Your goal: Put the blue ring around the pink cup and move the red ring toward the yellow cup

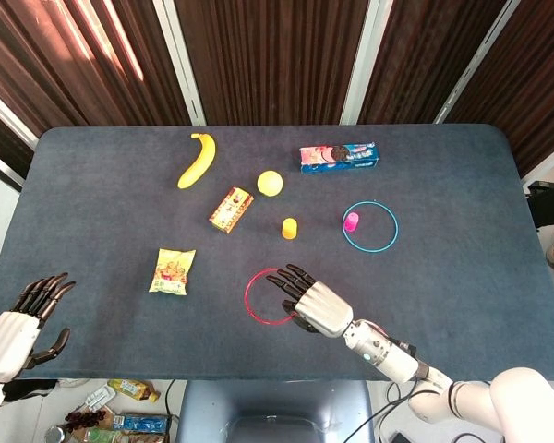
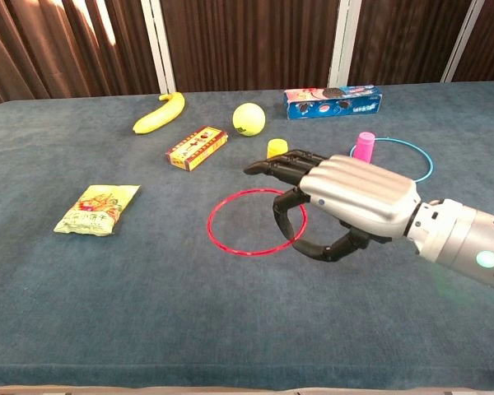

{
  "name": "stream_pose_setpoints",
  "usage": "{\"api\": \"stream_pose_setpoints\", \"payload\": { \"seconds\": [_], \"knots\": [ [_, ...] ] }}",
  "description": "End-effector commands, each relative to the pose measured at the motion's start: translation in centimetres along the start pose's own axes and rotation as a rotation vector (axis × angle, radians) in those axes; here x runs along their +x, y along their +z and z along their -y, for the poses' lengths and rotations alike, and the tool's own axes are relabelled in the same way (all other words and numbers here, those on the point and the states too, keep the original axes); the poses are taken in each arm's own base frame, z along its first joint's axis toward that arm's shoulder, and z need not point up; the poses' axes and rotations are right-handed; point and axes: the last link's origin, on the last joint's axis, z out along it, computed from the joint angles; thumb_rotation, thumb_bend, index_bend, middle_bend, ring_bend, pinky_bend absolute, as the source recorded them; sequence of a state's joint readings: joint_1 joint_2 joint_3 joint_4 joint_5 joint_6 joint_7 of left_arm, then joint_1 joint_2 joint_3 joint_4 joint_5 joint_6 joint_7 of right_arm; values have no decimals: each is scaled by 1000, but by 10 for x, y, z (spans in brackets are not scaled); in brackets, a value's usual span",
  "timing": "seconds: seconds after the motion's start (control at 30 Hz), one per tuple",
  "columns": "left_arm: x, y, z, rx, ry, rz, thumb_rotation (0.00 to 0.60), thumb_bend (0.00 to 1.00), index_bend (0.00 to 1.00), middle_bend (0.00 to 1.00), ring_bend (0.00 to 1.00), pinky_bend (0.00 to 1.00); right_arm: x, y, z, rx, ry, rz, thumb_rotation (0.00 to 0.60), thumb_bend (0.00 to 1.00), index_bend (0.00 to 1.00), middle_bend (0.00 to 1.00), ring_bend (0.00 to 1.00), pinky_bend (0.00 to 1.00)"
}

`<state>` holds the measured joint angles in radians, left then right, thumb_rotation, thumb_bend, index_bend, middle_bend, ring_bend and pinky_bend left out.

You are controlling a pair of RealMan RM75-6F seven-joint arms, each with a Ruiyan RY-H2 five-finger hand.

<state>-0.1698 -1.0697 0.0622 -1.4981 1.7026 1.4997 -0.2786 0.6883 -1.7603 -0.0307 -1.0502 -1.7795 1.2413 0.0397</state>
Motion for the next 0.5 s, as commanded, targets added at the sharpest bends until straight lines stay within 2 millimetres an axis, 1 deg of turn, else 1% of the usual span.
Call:
{"api": "stream_pose_setpoints", "payload": {
  "seconds": [0.03, 0.1, 0.2, 0.3, 0.5],
  "knots": [
    [-1, 0, 0, 1, 1, 4, 600, 472, 84, 0, 0, 92, 11, 10, -3, -6, -19, -45, 600, 575, 819, 145, 0, 0],
    [-1, 1, 0, 1, 2, 7, 600, 471, 84, 0, 0, 92, 19, 16, -5, -12, -29, -73, 600, 575, 819, 145, 0, 0],
    [-2, 1, 0, 2, 3, 11, 600, 472, 85, 0, 0, 92, 32, 26, -14, -39, -88, -112, 600, 575, 819, 145, 0, 0],
    [-2, 2, 0, 5, 4, 13, 600, 471, 85, 0, 0, 92, 43, 42, -30, -93, -160, -124, 600, 575, 819, 145, 0, 0],
    [-4, 5, -1, 8, 10, 20, 600, 471, 89, 0, 0, 92, 57, 73, -63, -217, -194, -100, 600, 575, 819, 146, 0, 0]
  ]
}}
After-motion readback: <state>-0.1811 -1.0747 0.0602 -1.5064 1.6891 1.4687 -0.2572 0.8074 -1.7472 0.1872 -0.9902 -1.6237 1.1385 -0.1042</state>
